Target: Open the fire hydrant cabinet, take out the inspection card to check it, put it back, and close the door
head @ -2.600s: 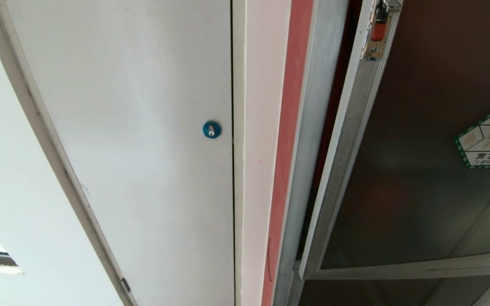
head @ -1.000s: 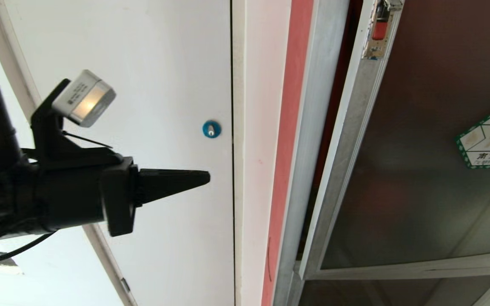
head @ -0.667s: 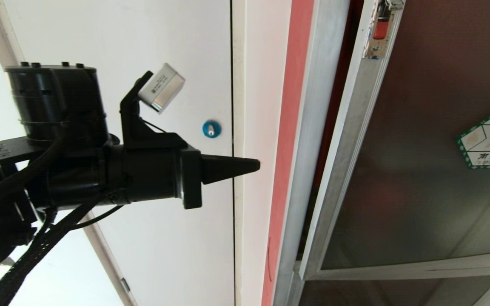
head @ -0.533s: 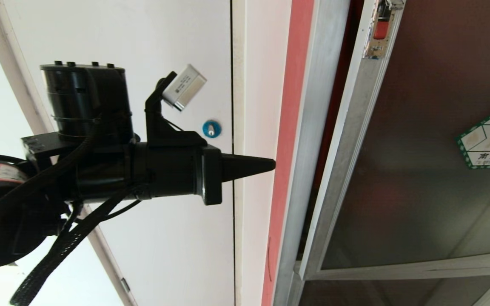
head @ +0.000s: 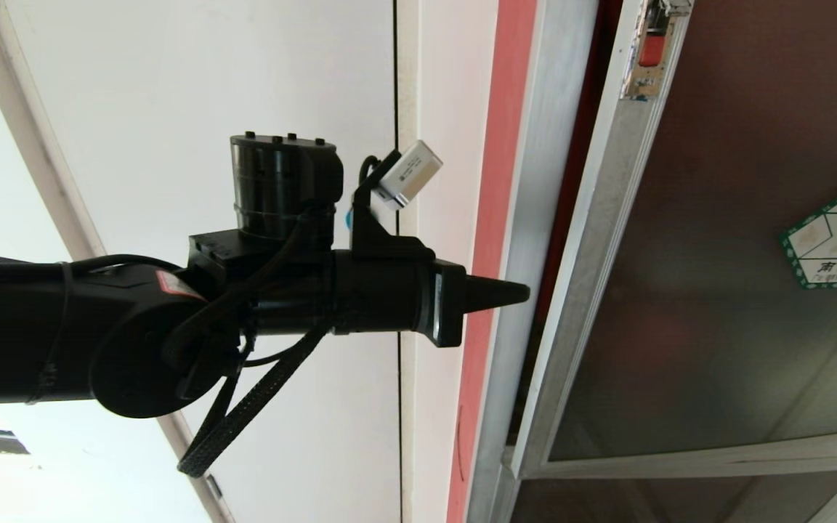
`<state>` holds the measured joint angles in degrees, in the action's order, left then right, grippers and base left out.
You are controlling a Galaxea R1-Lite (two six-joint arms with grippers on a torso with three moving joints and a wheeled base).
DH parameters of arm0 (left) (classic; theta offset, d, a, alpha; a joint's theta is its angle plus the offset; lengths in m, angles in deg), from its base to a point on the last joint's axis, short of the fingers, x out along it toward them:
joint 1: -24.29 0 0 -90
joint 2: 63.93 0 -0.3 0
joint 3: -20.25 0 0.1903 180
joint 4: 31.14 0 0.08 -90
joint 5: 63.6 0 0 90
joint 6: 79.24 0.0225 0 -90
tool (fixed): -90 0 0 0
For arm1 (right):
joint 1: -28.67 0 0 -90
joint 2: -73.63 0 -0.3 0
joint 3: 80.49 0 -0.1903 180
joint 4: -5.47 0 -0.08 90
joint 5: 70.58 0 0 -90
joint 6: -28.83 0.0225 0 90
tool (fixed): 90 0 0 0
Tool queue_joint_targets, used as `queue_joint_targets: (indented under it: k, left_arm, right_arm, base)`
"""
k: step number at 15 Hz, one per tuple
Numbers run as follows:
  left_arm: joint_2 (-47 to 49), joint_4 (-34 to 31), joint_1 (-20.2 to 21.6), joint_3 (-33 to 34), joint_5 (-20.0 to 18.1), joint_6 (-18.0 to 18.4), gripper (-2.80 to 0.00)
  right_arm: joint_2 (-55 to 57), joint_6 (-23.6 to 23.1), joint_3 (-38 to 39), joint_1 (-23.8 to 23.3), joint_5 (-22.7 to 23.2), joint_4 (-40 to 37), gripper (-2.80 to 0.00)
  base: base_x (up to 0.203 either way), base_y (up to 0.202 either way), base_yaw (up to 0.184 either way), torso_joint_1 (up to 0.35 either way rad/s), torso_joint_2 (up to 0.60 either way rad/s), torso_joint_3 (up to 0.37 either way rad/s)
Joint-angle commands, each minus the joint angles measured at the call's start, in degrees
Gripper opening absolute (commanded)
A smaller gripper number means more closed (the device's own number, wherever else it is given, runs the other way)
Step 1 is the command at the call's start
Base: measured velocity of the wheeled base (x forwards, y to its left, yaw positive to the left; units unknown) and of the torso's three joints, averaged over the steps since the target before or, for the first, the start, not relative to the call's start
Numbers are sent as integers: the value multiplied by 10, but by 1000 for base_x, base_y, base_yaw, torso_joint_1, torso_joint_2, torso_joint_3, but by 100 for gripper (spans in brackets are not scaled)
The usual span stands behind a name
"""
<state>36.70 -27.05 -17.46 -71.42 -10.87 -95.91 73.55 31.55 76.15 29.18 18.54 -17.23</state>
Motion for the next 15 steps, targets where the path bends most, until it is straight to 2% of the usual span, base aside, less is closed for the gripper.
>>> queue_joint_targets:
  k: [1, 5, 15]
  left_arm:
    - [25, 2, 0, -16, 0, -1, -280]
    - [62, -2, 0, -59, 2, -1, -280]
    - [127, 2, 0, -117, 14, -1, -280]
  right_arm:
    - [1, 0, 2, 0, 0, 0, -280]
    - [1, 0, 2, 0, 0, 0, -280]
    - [1, 0, 2, 0, 0, 0, -280]
  base:
    - [0, 0, 0, 0, 0, 0]
    - [0, 0, 0, 0, 0, 0]
    - [0, 0, 0, 0, 0, 0]
